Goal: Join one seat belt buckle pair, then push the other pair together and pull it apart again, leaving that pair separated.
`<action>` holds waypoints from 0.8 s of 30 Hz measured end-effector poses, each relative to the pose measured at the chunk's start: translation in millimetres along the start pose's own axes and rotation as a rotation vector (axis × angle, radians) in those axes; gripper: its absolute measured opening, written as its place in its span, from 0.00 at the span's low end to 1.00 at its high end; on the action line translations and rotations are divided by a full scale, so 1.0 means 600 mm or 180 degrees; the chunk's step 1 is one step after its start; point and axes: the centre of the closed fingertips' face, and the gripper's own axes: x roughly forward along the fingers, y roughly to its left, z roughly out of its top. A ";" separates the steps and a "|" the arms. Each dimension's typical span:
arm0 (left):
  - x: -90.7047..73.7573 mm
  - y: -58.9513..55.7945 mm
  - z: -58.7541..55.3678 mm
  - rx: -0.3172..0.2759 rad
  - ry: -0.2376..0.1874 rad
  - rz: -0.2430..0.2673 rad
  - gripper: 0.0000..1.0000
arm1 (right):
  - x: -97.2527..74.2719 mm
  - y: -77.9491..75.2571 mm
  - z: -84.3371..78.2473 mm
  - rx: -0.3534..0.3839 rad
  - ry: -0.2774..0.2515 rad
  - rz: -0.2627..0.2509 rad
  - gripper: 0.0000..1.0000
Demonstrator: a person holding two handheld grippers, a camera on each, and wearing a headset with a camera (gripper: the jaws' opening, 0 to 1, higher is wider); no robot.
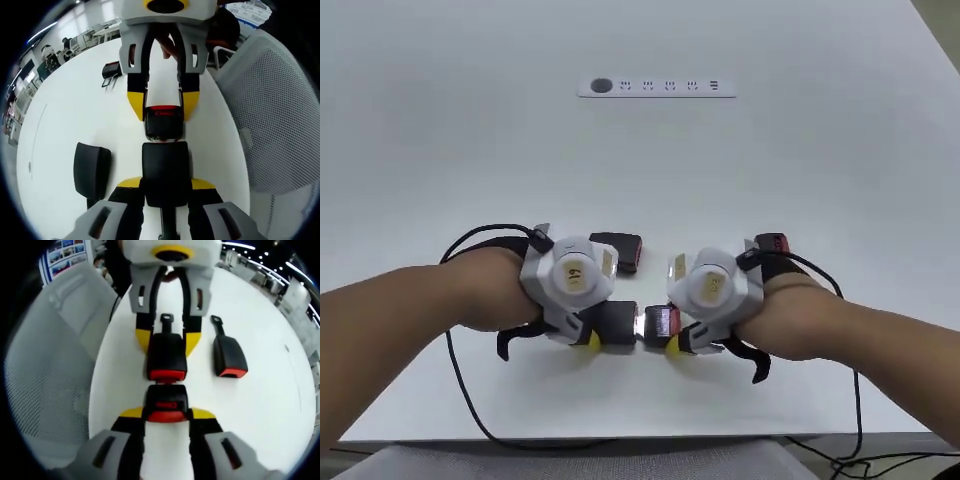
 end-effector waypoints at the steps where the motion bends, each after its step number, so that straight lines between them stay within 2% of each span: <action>1: 0.000 0.000 0.000 0.0007 0.0001 0.0004 0.34 | 0.000 -0.001 0.000 -0.0008 -0.0019 -0.0007 0.33; 5: -0.001 0.002 -0.001 -0.0025 -0.0024 0.0035 0.35 | 0.000 -0.003 0.001 -0.0034 -0.0111 -0.0016 0.33; 9: -0.001 0.002 -0.001 -0.0024 0.0010 0.0051 0.35 | 0.001 -0.005 0.004 -0.0033 -0.0145 -0.0040 0.34; 11: -0.002 0.004 0.000 0.0068 0.0037 0.0080 0.37 | 0.002 -0.006 0.003 0.0010 -0.0121 -0.0073 0.35; 13: -0.006 0.002 0.003 0.0107 0.0034 0.0076 0.37 | -0.001 -0.004 0.006 -0.0048 -0.0139 -0.0094 0.38; 15: -0.018 0.011 0.014 0.0072 -0.0055 0.0166 0.40 | -0.010 -0.004 0.018 0.0053 -0.0236 -0.0083 0.37; 17: -0.034 0.018 0.024 -0.0009 -0.0151 0.0218 0.43 | -0.022 -0.006 0.030 0.0011 -0.0290 -0.0119 0.37; 20: -0.055 0.024 0.032 0.0029 -0.0192 0.0268 0.47 | -0.036 -0.011 0.041 0.0006 -0.0349 -0.0153 0.36; 24: -0.075 0.052 0.035 0.0084 -0.0192 0.0412 0.48 | -0.046 -0.028 0.042 0.0031 -0.0381 -0.0219 0.35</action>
